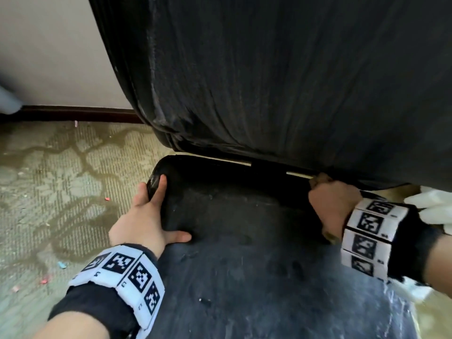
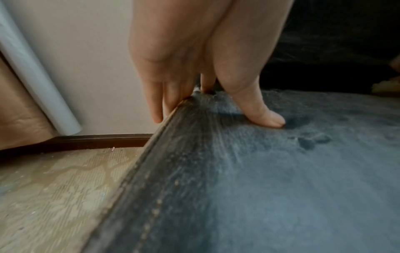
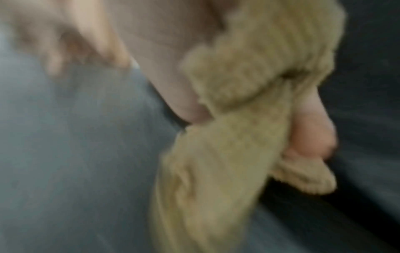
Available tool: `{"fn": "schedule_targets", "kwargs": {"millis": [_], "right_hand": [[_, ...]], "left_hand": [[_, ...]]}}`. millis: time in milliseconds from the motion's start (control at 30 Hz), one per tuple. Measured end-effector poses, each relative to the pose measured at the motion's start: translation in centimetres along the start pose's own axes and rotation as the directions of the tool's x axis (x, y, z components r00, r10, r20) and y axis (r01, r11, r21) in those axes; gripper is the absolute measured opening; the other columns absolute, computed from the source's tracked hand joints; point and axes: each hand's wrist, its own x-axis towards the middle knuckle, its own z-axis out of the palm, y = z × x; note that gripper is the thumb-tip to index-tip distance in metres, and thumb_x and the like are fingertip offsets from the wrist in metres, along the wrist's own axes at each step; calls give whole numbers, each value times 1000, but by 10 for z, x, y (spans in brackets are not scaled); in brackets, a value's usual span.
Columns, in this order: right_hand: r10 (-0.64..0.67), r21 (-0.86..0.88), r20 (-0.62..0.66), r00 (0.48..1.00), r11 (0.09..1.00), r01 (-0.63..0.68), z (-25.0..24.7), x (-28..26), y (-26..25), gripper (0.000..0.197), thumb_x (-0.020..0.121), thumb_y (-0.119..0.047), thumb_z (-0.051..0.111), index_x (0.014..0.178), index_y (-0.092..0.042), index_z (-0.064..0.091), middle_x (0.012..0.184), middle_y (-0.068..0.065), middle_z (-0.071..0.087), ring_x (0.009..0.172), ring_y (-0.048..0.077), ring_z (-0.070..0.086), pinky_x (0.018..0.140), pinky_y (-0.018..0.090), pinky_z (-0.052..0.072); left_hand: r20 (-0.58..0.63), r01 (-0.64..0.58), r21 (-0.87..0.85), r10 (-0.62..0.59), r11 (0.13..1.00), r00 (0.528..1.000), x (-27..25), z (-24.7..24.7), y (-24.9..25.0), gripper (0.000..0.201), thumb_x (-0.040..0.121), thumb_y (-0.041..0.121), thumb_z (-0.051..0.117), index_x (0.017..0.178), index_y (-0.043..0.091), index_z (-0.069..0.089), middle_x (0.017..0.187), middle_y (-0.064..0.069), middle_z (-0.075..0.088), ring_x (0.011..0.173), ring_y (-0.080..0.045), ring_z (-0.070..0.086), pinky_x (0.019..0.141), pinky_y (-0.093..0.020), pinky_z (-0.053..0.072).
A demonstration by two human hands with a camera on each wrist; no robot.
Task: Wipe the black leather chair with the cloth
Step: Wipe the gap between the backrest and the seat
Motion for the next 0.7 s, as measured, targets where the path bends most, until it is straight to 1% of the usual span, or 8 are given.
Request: {"fn": "schedule_targets", "kwargs": {"millis": [133,233,333,433,500,600,633,700], "right_hand": [[-236,167,-335,912,938,304,-31,7,-56,34,89,-7,46,122,-2,53,133,12,42,97,32,63,69,35,52],[-232,152,-362,903,941,302,-44,23,-88,21,65,-13,57,66,-5,76,91,9,71,50,24,61,35,22,40],[-212,95,-359,909,961,261,-22,41,-84,16,52,-20,63,47,-7,72,79,9,72,42,27,57,34,21,40],[-153,87,-422,894,974,208,-3,43,-57,42,57,-10,31,43,-10,70,76,6,72,41,25,57,35,20,41],[-145,100,-445,884,973,210,17,42,-35,35,53,-14,37,43,-9,69,75,6,72,41,24,57,35,19,41],[-62,137,-290,955,985,106,41,29,5,29,58,-12,47,62,-3,74,90,10,70,54,28,63,37,22,44],[-4,144,-214,977,989,36,52,28,19,34,68,-8,46,86,-1,73,108,13,64,72,31,65,47,28,50],[57,176,-139,989,984,-32,79,25,48,44,88,-7,37,131,-1,43,140,13,36,112,35,53,79,39,52]], "left_hand": [[19,13,-2,-13,1000,1000,1,1,1,126,57,56,77,143,41,-13,157,-6,-6,139,-31,25,104,-42,38],[1,18,5,-18,1000,1000,2,3,-3,126,54,64,75,141,45,-14,157,0,-5,138,-30,29,106,-43,36],[-13,5,42,-5,999,1000,2,3,-4,125,52,69,71,142,44,-13,157,1,-2,136,-27,32,110,-42,30],[-46,5,62,-2,998,999,2,1,-1,123,51,71,69,141,46,-12,157,3,1,136,-28,33,111,-41,28],[-59,2,62,2,998,998,1,-2,1,125,47,72,69,139,48,-13,157,4,2,136,-31,32,110,-43,29],[-62,0,46,3,999,998,2,-4,-1,132,38,75,71,136,48,-13,157,2,7,133,-32,37,107,-46,33],[-53,-2,47,5,999,999,5,-3,-3,135,31,80,67,135,50,-14,157,1,9,133,-32,37,107,-47,32],[-62,-15,37,17,999,998,13,2,-10,146,12,95,49,138,50,-10,156,-1,11,134,-32,35,108,-52,30]]}}
